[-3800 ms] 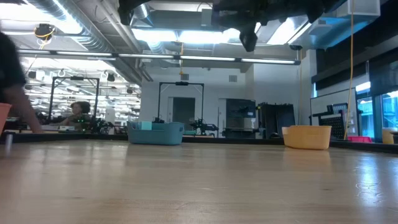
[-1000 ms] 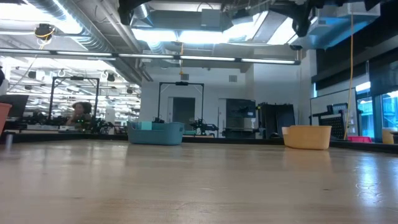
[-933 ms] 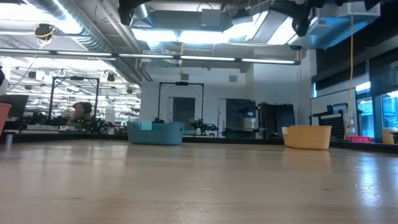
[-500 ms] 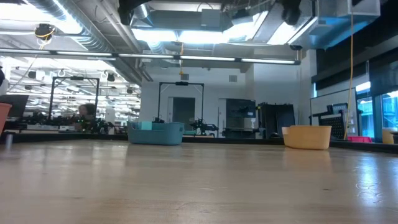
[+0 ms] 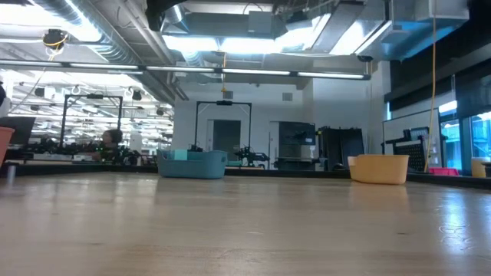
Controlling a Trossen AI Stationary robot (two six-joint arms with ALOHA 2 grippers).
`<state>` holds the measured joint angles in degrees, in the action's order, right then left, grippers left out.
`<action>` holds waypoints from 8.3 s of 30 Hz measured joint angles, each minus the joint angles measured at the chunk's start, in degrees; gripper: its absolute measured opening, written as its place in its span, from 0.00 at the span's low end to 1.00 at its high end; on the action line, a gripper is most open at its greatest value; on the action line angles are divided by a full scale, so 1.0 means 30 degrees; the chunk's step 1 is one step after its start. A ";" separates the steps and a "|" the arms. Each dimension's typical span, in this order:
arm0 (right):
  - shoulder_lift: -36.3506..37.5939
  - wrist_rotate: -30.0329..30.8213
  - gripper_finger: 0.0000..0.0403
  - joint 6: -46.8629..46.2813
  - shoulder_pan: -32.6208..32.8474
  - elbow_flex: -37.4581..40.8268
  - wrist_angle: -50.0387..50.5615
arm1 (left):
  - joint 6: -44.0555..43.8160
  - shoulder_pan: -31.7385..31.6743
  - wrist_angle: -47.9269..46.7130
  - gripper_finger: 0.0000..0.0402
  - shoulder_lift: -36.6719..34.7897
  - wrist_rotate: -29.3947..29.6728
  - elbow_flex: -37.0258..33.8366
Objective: Sort & place blocks by color
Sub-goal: Put the orange game piece into the orange bin
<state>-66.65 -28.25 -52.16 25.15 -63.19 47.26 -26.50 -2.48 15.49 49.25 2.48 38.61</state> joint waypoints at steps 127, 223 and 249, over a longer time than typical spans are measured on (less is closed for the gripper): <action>-0.6880 0.9285 0.35 1.3098 -0.8314 -0.3383 -1.6559 | 0.4682 0.1311 -0.0757 0.54 0.5743 0.1781 0.3079; -0.3346 0.7884 0.76 1.2997 -0.9180 -0.3412 -1.4257 | 0.4469 -0.0498 -0.0014 0.32 0.4868 -0.2198 0.3060; 0.3904 0.9560 0.76 0.8623 -0.8606 0.6425 -1.9521 | 0.2872 0.0532 0.0957 0.32 -0.0525 0.0648 -0.1756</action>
<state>-54.94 0.43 -26.29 -0.67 -43.92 -11.30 -17.88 -0.89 18.36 47.68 4.43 33.34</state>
